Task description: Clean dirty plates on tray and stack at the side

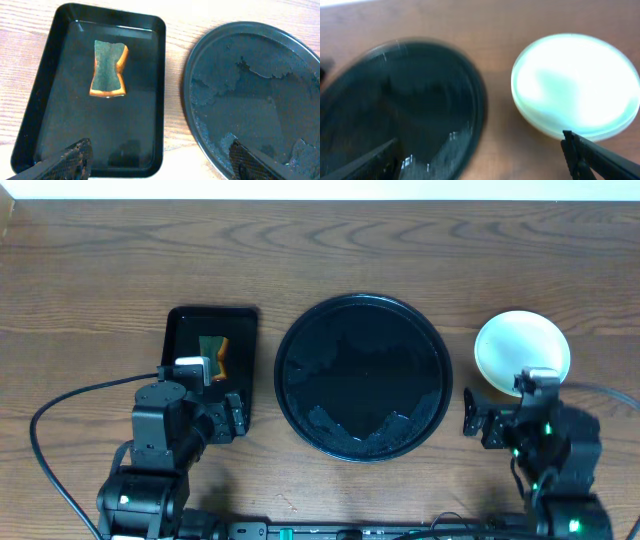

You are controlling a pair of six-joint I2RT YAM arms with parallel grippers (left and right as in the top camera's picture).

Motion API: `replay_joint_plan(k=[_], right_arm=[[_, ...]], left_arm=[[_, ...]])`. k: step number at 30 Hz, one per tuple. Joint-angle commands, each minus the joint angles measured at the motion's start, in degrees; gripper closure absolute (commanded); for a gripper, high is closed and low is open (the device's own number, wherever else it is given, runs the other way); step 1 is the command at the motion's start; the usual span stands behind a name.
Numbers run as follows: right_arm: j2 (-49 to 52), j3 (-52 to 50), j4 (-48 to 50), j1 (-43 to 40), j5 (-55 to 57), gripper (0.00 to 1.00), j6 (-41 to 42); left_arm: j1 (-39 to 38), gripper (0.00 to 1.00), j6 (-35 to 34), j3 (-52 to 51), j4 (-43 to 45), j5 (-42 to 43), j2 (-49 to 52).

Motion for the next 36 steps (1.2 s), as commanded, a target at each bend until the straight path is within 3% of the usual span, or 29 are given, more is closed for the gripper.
replay_joint_plan(k=[1,14,20,23,36], right_arm=[[-7.3,-6.1,5.1,0.8,0.1,0.01,0.3],[-25.1,-28.1,38.8,3.8,3.5,0.01,0.3],[-26.5,-28.0,35.7,4.0,4.8,0.01,-0.2],[-26.5,-28.0,28.1,4.0,4.8,0.01,-0.8],[-26.4,-28.0,28.9,4.0,4.8,0.01,-0.8]], left_arm=[[-0.1,0.12,-0.7,-0.2,0.2,0.7,0.0],[-0.1,0.12,-0.7,-0.2,0.2,0.7,0.0],[-0.1,0.12,-0.7,-0.2,0.2,0.7,0.0],[-0.1,0.12,-0.7,-0.2,0.2,0.7,0.0],[-0.1,0.12,-0.7,-0.2,0.2,0.7,0.0]])
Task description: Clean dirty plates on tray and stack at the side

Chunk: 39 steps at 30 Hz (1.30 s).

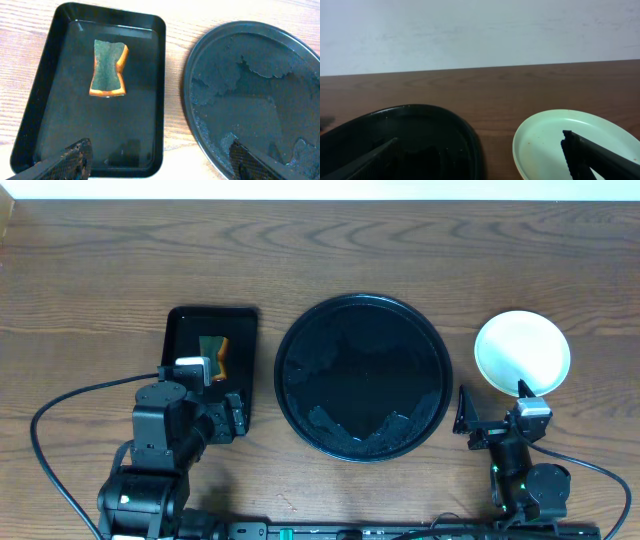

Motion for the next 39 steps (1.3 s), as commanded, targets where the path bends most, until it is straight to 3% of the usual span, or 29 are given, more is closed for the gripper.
replay_joint_plan(k=[1,29,39], right_arm=[[-0.4,-0.1,-0.3,0.6,0.7,0.01,-0.7],[-0.4,-0.1,-0.3,0.6,0.7,0.01,-0.7],[-0.4,-0.1,-0.3,0.6,0.7,0.01,-0.7]], left_arm=[[-0.1,0.12,-0.7,-0.1,0.1,0.7,0.0],[-0.1,0.12,-0.7,-0.1,0.1,0.5,0.0],[2.7,0.12,-0.7,-5.9,1.3,0.1,-7.2]])
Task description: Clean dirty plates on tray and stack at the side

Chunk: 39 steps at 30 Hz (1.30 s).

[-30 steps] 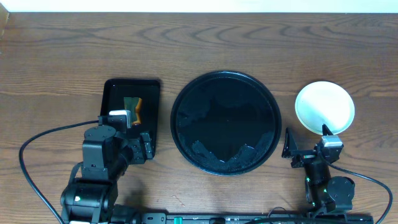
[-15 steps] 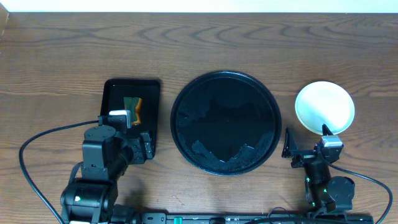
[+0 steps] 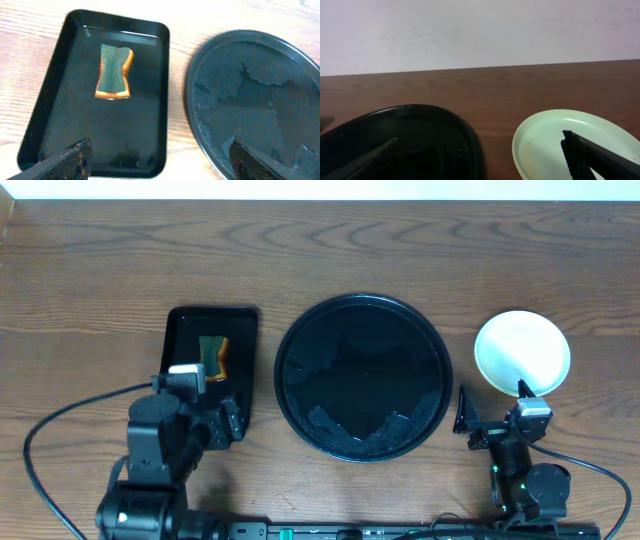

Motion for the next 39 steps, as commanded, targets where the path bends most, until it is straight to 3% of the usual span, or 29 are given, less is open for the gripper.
replay_joint_plan(k=[1,22,27,31,39], right_arm=[[-0.4,-0.1,-0.3,0.6,0.5,0.01,-0.7],[-0.3,-0.1,-0.3,0.6,0.5,0.01,-0.7],[-0.3,-0.1,-0.3,0.6,0.5,0.01,-0.7],[-0.3,-0.1,-0.3,0.6,0.5,0.01,-0.7],[-0.3,-0.1,-0.3,0.6,0.5,0.01,-0.7]], left_arm=[[1.3,0.12,-0.7,-4.9,1.6,0.2,-3.3],[6.1,0.12,-3.2,-37.2,46.6,-0.5,-30.7],[6.4,0.12,3.9,-37.1,46.1,-0.9,-32.7],[6.4,0.12,3.7,-37.1,37.5,-0.9,-32.7],[6.4,0.12,3.6,-37.1,37.0,-0.9,-32.7]])
